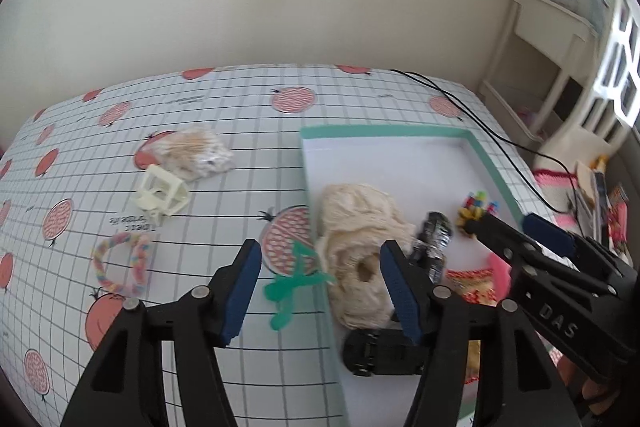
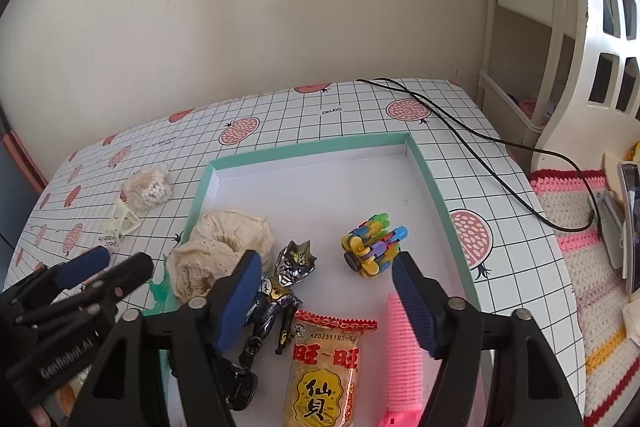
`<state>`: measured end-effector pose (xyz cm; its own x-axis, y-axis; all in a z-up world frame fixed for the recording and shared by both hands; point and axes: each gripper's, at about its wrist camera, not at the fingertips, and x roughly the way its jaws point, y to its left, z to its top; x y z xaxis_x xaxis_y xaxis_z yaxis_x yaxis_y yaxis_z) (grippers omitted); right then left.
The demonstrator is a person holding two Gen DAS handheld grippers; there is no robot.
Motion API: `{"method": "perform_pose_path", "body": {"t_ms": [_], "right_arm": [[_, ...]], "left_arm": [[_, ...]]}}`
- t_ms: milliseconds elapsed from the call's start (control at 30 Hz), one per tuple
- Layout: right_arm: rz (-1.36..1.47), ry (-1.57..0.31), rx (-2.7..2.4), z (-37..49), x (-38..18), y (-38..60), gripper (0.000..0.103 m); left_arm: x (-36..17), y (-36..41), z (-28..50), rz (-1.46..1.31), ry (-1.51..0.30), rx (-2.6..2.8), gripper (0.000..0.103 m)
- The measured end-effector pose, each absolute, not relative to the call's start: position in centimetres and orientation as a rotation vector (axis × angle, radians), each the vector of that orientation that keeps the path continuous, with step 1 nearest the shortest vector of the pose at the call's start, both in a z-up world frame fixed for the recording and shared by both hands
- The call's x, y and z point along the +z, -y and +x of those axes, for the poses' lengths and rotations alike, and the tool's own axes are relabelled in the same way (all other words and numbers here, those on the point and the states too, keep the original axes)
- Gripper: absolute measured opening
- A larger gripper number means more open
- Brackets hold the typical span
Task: Organize objects
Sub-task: 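Open the left tool releasing the figure while the right tool drops the block toy in the tray, then move the left tool toward the rainbow fuzzy ring while the right tool withdraws from the tray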
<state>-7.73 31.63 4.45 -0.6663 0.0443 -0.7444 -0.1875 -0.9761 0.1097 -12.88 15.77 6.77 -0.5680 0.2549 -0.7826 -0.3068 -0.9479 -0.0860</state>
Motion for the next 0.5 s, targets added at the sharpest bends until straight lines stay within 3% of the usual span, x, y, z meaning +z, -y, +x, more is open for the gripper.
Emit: {"method": "perform_pose_path", "body": {"t_ms": [33,133,333,433,500], "right_arm": [[-1.22,-0.264,2.744,-7.8,4.4,-31.6,0.077],[-1.226,-0.247,2.744,-7.8,4.3,-31.3,0.083],[-1.243,-0.223,2.752,-8.0,4.0,-30.8,0.096],[-1.254,-0.209,2.759,-8.1,3.9,-30.4,0.099],[-1.264,-0.199,2.758,-8.2,3.8,-30.2,0.1]], "left_arm": [[6.7,-15.3,-13.1,-1.255,-0.066,2.549,0.064],[6.3,-14.1,-13.8,-1.272,-0.017,2.589,0.082],[5.8,-12.2,-14.3,-1.299,0.057,2.639,0.085],[5.5,-11.5,-14.5,-1.31,0.066,2.66,0.097],[5.4,-11.2,-14.6,-1.313,0.078,2.667,0.097]]}}
